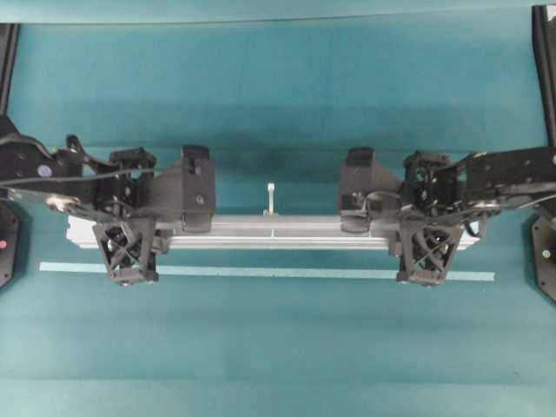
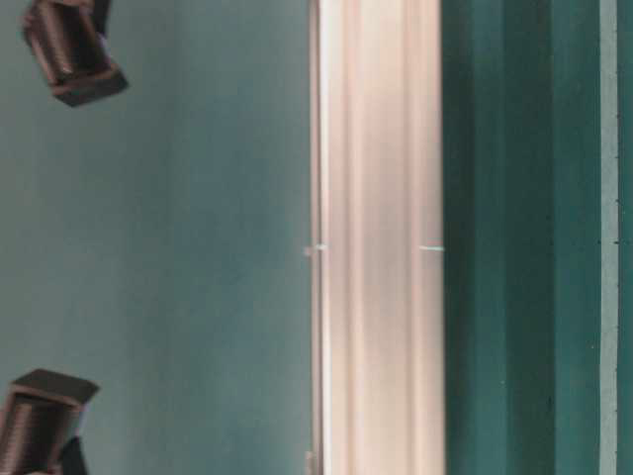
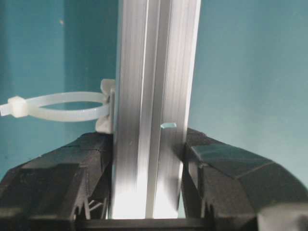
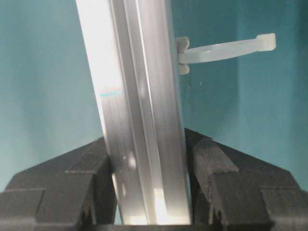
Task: Lift the large metal rail with both hands.
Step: 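Lower the held rail back onto the table with both grippers, then open both grippers to release the rail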
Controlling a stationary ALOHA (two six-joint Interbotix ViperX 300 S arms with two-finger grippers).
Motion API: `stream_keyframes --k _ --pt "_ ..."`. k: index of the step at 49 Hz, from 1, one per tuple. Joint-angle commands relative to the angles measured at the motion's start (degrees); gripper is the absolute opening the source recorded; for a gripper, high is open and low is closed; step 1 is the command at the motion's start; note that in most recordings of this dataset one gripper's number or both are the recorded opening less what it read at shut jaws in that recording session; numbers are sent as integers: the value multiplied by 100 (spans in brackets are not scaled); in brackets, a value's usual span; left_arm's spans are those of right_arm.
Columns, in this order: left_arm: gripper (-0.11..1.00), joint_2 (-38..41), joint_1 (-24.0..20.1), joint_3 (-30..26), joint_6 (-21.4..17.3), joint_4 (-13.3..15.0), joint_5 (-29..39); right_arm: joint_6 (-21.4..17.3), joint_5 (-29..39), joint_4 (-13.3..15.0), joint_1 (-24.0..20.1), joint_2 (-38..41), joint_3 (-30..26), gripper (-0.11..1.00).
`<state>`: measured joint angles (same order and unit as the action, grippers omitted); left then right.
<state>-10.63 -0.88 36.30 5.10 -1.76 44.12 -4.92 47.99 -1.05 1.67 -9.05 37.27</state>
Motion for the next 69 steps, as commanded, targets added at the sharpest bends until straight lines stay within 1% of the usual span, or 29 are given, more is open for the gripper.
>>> stream_keyframes --k 1,9,16,23,31,44,55,62,69 --pt "36 9 -18 -44 35 9 -264 18 -211 0 -18 97 -9 39" --pt "36 158 -18 149 53 9 -615 -18 -457 9 -88 264 79 39" --pt "36 272 0 290 193 9 -712 -26 -703 9 -149 352 255 39" --pt "36 308 18 422 211 9 -932 -44 -932 9 -229 396 378 39" --pt "36 352 26 571 255 9 -1125 -53 -1037 0 -272 492 475 39" --pt "36 527 44 642 255 9 -1406 -53 -1187 0 -272 677 501 39" --pt "36 826 167 598 299 9 -1723 -53 -1292 0 -272 809 501 39" --pt "36 949 185 598 413 9 -1767 -53 -1327 -26 -272 817 501 39" --pt "36 976 185 606 378 9 -1784 -53 -1354 -26 -272 826 501 39"
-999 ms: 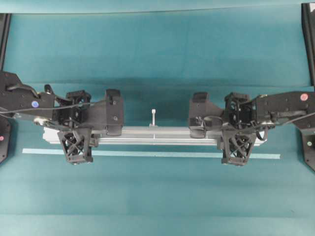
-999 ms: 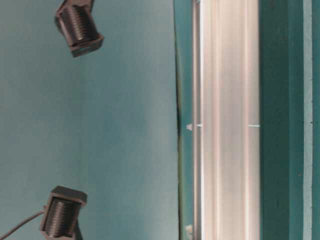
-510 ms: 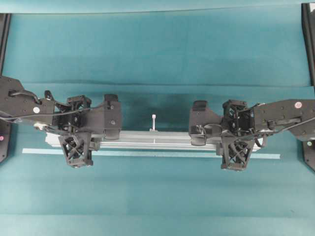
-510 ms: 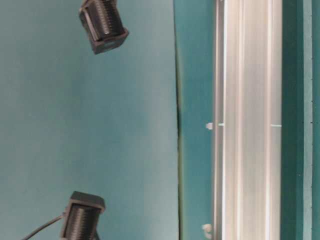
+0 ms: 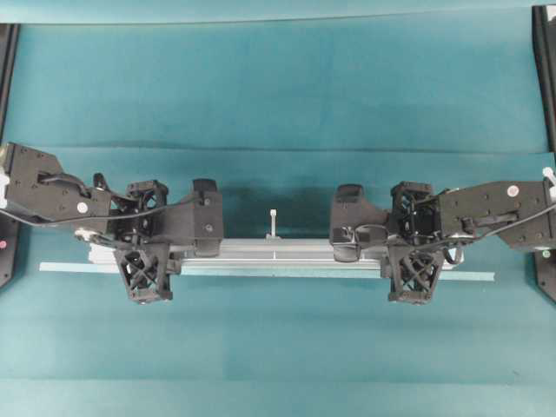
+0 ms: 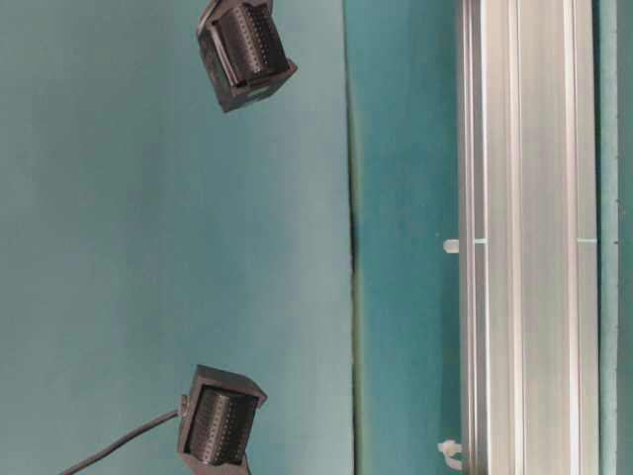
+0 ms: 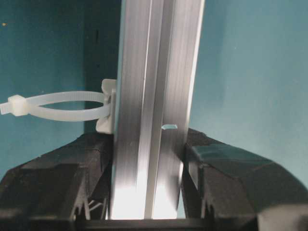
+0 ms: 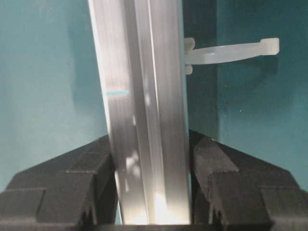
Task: Lift the large metal rail with both hands.
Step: 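Open both grippers to release the rail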
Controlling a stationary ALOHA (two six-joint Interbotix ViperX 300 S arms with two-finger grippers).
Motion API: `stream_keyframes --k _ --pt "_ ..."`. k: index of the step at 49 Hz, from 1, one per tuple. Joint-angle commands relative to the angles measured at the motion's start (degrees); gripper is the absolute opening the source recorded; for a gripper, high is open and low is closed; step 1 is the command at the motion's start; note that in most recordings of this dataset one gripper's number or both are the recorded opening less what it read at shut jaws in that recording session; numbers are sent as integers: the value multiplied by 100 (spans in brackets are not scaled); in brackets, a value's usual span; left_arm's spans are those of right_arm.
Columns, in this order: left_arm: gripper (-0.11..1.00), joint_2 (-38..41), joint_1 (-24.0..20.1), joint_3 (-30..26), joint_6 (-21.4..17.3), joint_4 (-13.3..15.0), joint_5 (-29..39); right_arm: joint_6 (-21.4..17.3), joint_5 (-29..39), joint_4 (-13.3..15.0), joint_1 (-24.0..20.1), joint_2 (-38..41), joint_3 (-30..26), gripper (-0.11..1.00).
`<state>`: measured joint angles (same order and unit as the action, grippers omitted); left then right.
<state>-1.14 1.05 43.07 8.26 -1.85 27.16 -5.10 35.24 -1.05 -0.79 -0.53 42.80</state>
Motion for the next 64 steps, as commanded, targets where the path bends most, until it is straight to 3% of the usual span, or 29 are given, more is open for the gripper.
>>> stream_keyframes --k 1,17,29,38,64 --pt "36 26 -9 -62 62 18 -88 -35 -88 -26 -26 -18 -44 39" --pt "36 9 -35 -35 -44 18 -88 -35 -167 -70 -26 35 -44 39" --pt "36 0 -35 -26 -527 18 -88 -35 -220 -70 -26 79 -18 39" --pt "36 0 -35 -26 -650 18 -114 -44 -413 -79 -26 88 70 39" --pt "36 -18 -44 79 -589 18 -114 -44 -466 -79 -26 88 105 39"
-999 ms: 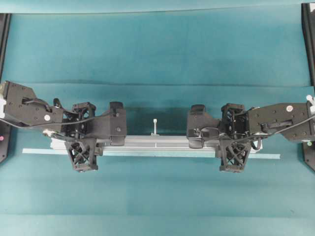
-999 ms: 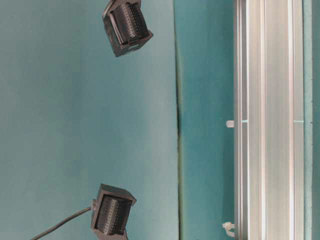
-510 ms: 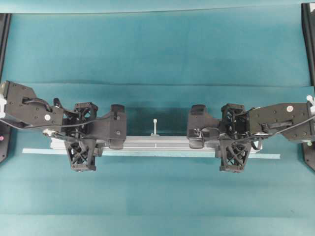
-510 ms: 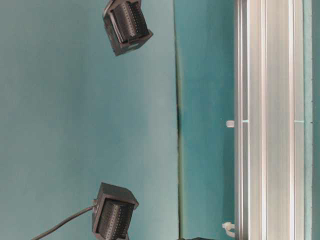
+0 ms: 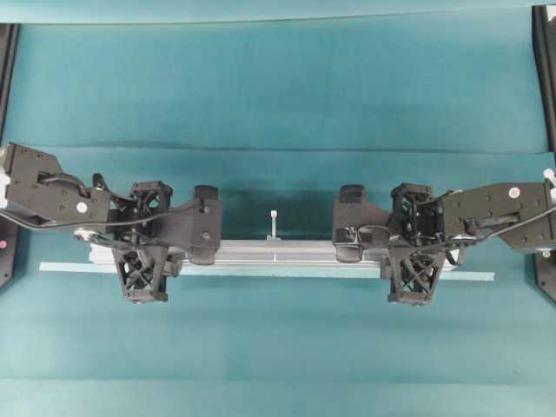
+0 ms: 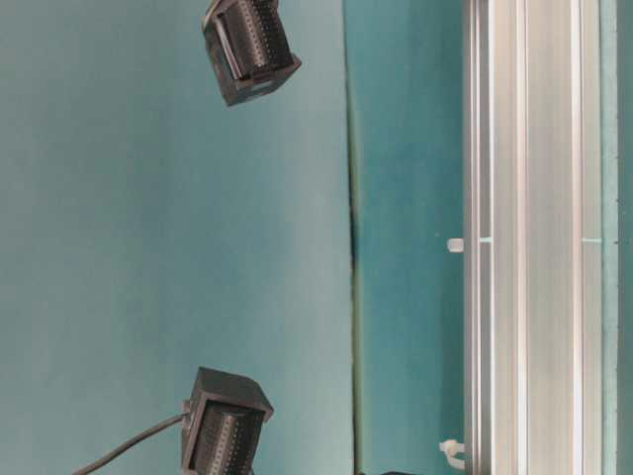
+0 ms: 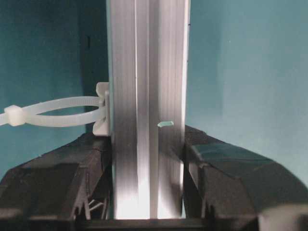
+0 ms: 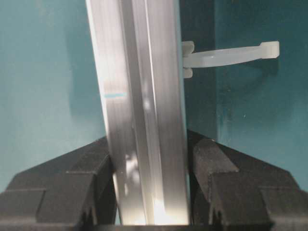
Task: Lift the large metal rail with both hands.
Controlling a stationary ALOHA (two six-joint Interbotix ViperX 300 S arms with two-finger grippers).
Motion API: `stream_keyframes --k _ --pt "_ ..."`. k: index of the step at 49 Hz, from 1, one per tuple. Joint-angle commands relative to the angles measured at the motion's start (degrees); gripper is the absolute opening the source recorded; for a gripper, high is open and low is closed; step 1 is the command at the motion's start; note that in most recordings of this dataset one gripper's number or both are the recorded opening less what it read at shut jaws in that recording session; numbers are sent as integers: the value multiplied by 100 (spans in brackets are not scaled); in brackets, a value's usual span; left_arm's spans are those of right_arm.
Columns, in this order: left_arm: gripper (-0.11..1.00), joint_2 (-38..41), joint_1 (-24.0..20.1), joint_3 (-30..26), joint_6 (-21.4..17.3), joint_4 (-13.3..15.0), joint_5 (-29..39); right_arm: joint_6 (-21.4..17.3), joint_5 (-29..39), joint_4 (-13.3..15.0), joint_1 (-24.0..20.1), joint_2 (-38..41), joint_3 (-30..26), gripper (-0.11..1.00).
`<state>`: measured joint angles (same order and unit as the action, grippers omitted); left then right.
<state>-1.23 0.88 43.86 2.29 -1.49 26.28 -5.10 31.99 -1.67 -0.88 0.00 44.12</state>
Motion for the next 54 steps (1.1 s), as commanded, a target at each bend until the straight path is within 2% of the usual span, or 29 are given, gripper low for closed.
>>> stream_keyframes --k 1,8,10,16,20,24,26,33,37,45,54 --pt "36 -9 -18 9 18 -18 -26 -44 -141 -18 -18 35 -26 39" --pt "36 -18 -26 0 105 -18 -35 -44 -132 -35 -18 35 -26 41" --pt "36 -18 -26 0 141 -18 -53 -44 -114 -35 -26 35 -35 48" --pt "36 -44 -26 44 193 -18 -185 -53 -97 -35 -26 35 -35 82" --pt "36 -70 -26 97 211 -18 -220 -44 -123 -35 -35 35 -26 92" --pt "36 -88 -9 123 229 -18 -220 -44 -132 -35 -44 35 -26 92" --pt "41 -88 0 123 246 -18 -220 -44 -141 -35 -35 35 -26 93" --pt "84 -149 26 114 193 -18 -264 -44 -158 -35 -35 35 -35 93" --pt "98 -193 35 123 167 -18 -272 -44 -167 -35 -35 35 -35 93" --pt "96 -360 53 141 176 -18 -246 -44 -149 -35 -35 -18 -53 93" --pt "96 -976 53 149 158 -18 -123 -35 -149 -18 9 -413 -97 93"
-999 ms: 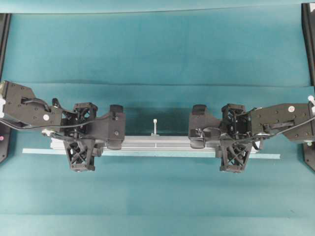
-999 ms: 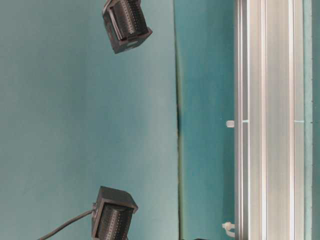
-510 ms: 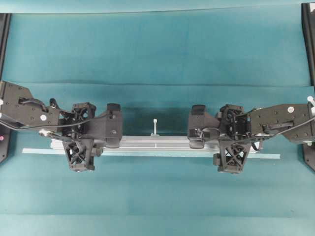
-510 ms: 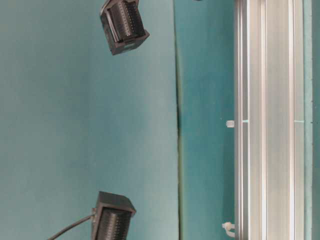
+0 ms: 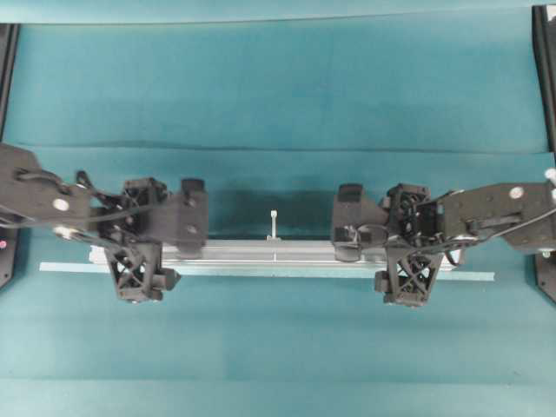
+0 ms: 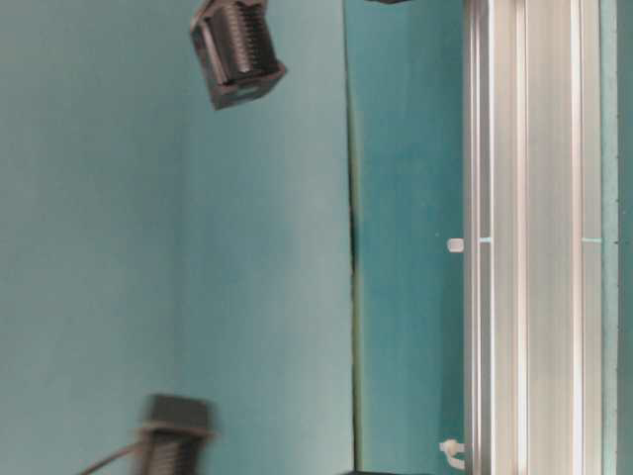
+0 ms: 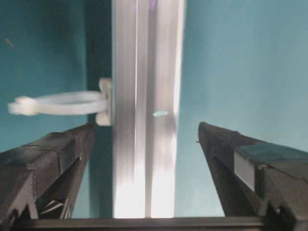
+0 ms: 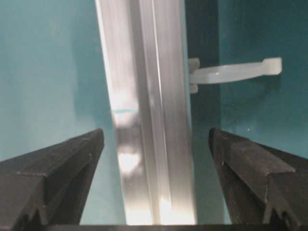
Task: Lift the large metal rail with both hands.
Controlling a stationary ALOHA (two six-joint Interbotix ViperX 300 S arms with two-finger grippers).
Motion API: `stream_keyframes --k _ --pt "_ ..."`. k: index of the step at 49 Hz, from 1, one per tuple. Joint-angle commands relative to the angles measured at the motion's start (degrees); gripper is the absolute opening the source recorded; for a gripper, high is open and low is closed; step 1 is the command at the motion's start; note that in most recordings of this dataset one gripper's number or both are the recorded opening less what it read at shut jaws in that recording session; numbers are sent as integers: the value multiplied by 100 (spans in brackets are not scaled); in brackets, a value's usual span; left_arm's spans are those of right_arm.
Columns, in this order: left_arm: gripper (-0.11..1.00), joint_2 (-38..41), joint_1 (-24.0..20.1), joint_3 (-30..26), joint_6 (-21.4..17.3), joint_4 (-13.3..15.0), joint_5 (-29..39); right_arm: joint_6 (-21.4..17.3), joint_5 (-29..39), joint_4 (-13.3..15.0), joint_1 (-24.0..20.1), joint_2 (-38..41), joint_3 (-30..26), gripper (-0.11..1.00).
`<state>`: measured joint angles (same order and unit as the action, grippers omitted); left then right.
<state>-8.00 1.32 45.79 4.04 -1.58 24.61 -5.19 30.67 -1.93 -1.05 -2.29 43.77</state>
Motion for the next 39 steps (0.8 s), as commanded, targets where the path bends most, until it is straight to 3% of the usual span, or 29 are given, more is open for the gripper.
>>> stream_keyframes --k 1,14,39 --pt "96 -378 9 -35 -18 -9 79 -26 -9 9 35 -229 -62 93" --pt "96 -1380 35 88 -9 -9 413 -35 114 9 70 -1020 -35 93" --pt "96 -3146 35 264 62 -9 343 -9 44 105 299 -3015 70 93"
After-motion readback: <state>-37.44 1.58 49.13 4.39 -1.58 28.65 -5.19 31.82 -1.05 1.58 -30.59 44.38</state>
